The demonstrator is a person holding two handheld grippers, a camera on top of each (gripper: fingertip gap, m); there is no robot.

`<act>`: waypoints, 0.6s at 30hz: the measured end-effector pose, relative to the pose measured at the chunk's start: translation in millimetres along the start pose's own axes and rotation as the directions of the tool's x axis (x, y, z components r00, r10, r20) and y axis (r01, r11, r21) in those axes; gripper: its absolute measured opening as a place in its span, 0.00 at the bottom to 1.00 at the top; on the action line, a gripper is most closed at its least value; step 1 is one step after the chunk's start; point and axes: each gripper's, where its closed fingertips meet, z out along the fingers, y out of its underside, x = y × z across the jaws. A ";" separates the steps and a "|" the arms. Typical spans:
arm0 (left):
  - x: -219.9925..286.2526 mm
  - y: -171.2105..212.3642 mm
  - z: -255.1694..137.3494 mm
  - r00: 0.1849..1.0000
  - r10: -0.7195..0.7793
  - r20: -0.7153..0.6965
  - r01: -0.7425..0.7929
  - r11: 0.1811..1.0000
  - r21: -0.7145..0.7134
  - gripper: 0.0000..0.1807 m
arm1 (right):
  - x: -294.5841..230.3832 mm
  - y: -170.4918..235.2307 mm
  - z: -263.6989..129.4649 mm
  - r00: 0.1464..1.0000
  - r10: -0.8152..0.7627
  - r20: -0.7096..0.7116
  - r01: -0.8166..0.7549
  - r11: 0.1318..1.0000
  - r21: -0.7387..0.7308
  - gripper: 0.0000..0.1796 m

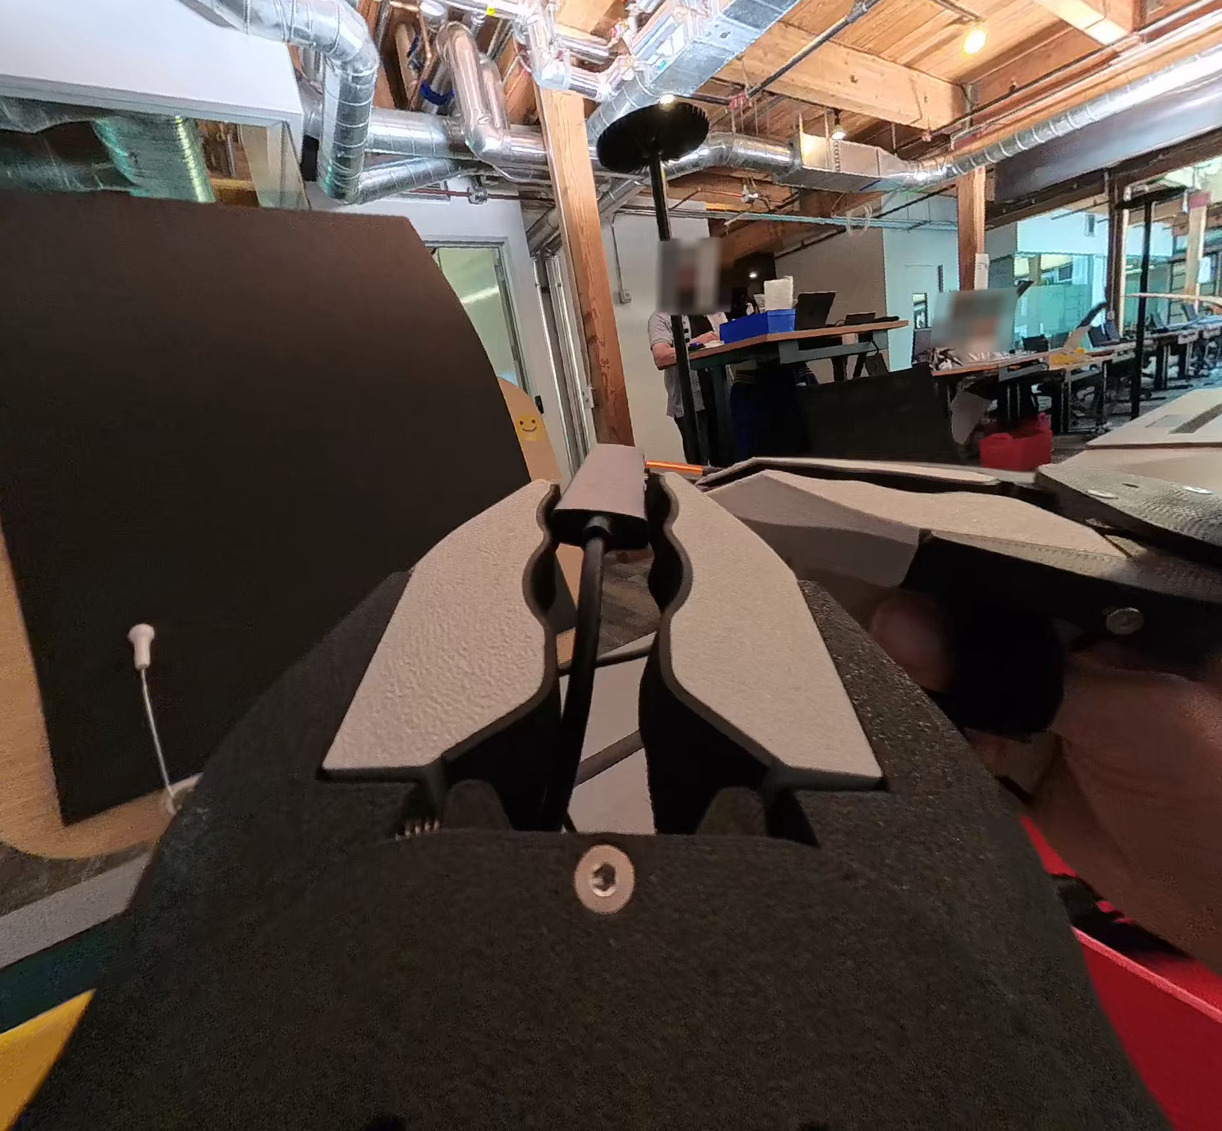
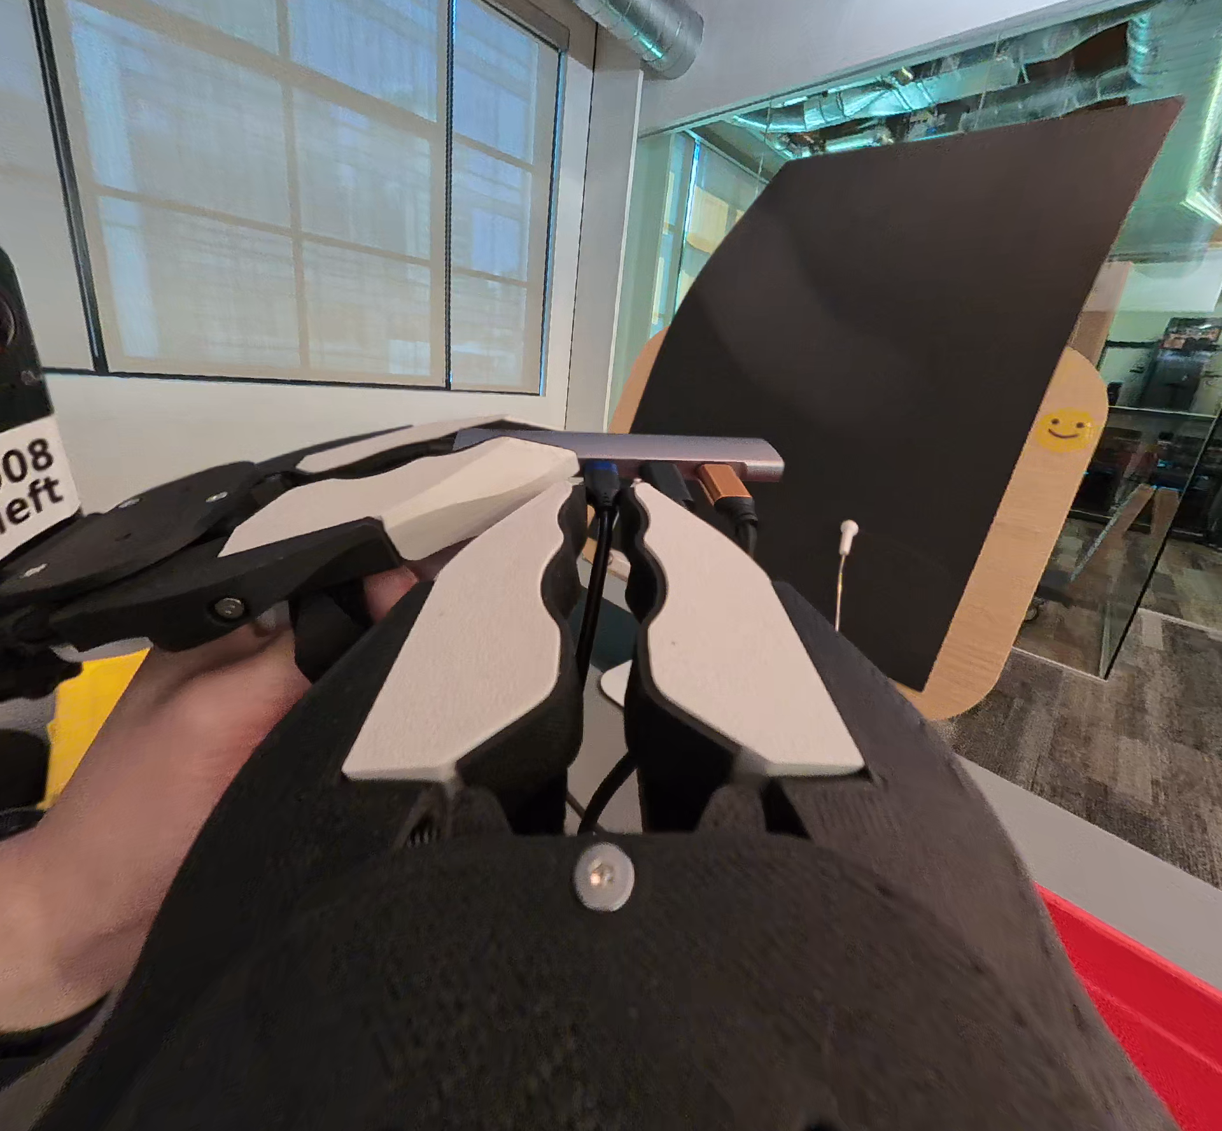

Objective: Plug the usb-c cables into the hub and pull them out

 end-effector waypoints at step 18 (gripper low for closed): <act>-5.2 -2.6 2.4 0.998 -0.041 -0.038 0.041 0.999 0.003 0.14 | -3.1 -3.2 -0.4 0.996 -0.065 -0.057 0.064 0.998 -0.011 0.04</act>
